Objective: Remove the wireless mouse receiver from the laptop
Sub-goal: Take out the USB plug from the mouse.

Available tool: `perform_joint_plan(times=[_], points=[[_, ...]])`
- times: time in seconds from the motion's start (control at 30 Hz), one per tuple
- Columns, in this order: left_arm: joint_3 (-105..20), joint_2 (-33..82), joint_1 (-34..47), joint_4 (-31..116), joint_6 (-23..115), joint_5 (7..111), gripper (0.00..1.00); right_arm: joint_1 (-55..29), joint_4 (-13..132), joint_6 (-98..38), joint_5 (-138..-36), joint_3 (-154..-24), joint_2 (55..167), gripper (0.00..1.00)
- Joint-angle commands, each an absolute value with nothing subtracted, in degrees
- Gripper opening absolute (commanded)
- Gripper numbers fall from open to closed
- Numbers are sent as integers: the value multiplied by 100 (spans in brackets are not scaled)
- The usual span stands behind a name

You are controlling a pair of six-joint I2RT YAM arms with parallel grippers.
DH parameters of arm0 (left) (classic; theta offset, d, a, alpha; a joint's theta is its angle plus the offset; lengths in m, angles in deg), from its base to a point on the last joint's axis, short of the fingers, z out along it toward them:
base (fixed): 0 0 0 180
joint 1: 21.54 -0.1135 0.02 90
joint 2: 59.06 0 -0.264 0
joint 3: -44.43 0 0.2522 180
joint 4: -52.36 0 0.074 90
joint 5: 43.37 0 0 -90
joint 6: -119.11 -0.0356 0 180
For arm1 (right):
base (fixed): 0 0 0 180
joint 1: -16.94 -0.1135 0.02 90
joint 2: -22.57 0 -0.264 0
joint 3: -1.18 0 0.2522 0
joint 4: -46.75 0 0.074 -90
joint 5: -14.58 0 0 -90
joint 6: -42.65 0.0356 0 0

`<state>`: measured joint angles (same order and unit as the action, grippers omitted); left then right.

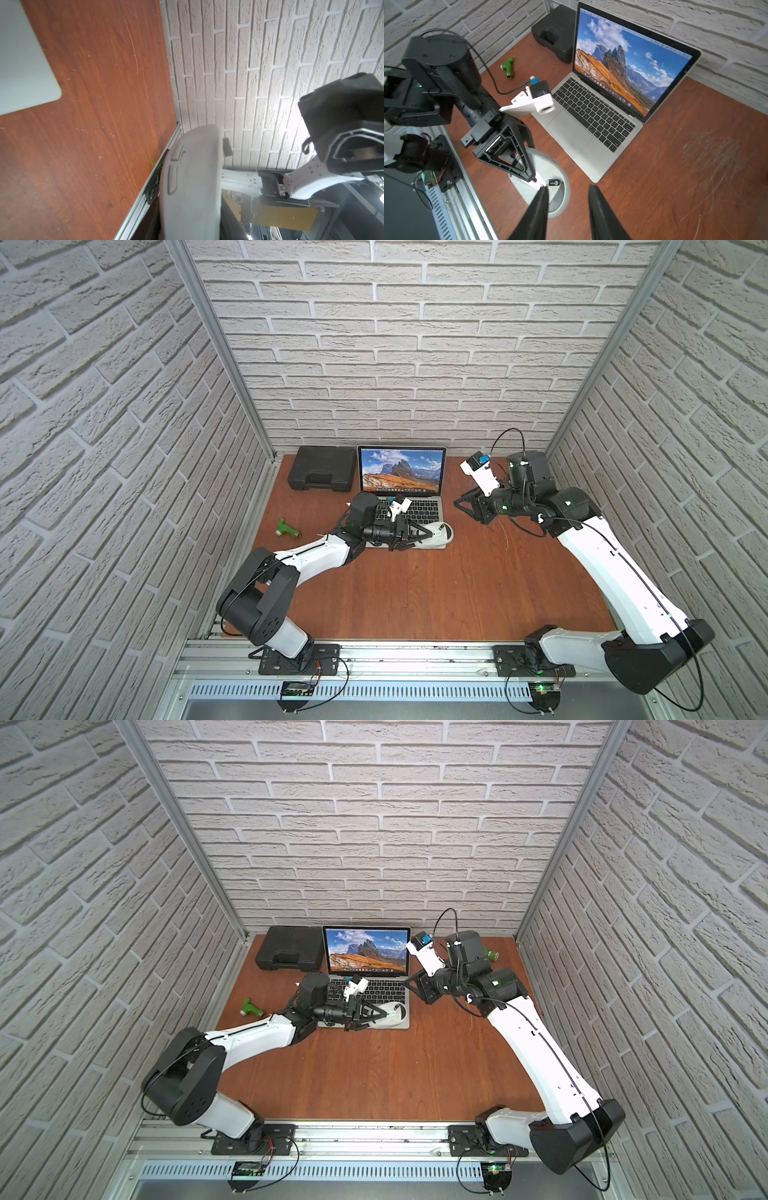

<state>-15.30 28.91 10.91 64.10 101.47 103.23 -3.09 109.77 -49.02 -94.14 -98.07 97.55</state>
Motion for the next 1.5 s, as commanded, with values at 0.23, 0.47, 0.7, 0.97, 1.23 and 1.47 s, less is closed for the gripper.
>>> perform_joint_plan(times=[0.23,0.47,0.7,0.97,1.23,1.47], points=[[-675,2210,1041,7188,10281,8132,0,-1170,11131,-1704,-7751,-10032,10251,39],[-263,2309,1454,8058,10437,7008,0,-1874,11911,-1383,-7235,-11042,11330,39],[-77,2675,1799,8933,10566,6225,0,-2081,12613,-1404,-6957,-12001,12381,41],[-104,3011,1889,9349,10743,6291,0,-2120,12803,-1384,-6680,-12198,12629,41],[-150,2999,1900,9305,10698,6331,0,-2085,12513,-1280,-6936,-11916,12797,39],[-123,2989,1933,9327,10681,6334,0,-1980,12295,-1155,-7082,-11941,12999,38]])
